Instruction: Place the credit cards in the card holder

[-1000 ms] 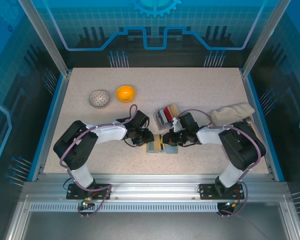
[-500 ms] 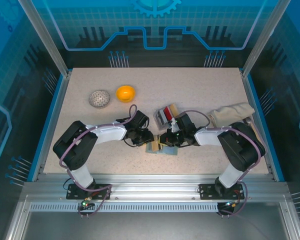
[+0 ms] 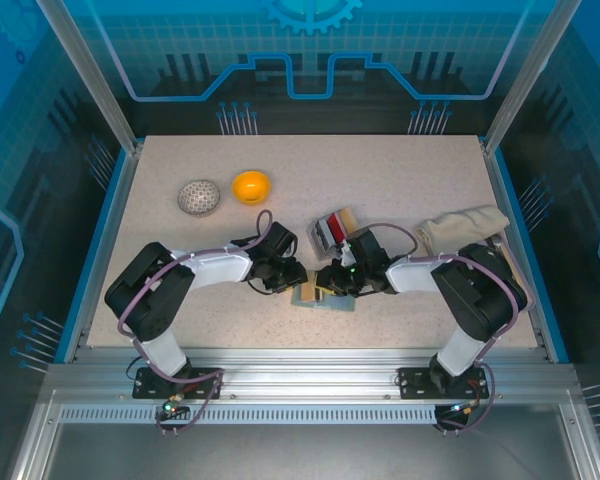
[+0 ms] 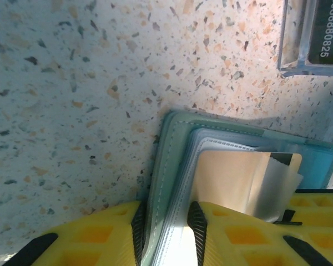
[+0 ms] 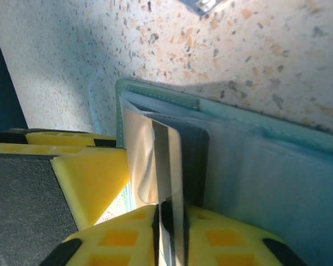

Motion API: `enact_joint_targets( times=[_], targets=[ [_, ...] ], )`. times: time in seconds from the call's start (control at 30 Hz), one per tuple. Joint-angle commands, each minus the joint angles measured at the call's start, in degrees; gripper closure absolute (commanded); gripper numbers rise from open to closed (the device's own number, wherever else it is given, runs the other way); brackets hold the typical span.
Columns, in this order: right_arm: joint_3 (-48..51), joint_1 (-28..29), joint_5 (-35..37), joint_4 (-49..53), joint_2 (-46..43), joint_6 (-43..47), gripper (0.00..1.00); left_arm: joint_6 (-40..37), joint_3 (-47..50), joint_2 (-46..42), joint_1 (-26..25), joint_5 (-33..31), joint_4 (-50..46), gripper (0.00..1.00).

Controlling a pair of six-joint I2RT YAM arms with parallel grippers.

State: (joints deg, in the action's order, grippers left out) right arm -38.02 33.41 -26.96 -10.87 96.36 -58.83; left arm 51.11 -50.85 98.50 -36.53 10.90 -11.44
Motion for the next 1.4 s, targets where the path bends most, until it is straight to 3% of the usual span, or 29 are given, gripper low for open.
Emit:
enact_joint_targets(
  times=[0.0,0.13,0.27,0.43,0.8,1.13,1.37],
  targets=[
    [-1.37,1.05,0.96,5.16,-1.31,1.95,0.74,0.92,0.92,-0.68,-0.37,2.02,0.12,0.68],
    [-2.08,0.74,5.33,13.21,-4.46,4.60,0.59,0.59,0.75,-0.68,-0.38,1.59,-0.48,0.69],
    [-3.76,0.83,7.61,19.13,-4.36,6.75,0.58,0.22,0.61,-0.63,-0.37,1.41,-0.77,0.70],
    [-4.21,1.13,6.10,17.52,-2.95,6.76,0.73,0.22,0.79,-0.59,-0.36,1.58,-0.51,0.71],
    [-6.05,3.01,2.71,14.24,0.30,4.82,0.89,1.09,1.51,-0.87,-0.34,2.11,0.44,0.71],
    [-6.24,3.44,-1.95,7.96,0.28,3.37,0.85,2.19,2.07,-1.20,-0.38,2.20,1.06,0.71],
    [-6.67,2.64,0.03,11.09,-0.54,4.57,0.82,4.02,3.85,-2.70,-0.33,2.12,2.37,0.71]
  ],
)
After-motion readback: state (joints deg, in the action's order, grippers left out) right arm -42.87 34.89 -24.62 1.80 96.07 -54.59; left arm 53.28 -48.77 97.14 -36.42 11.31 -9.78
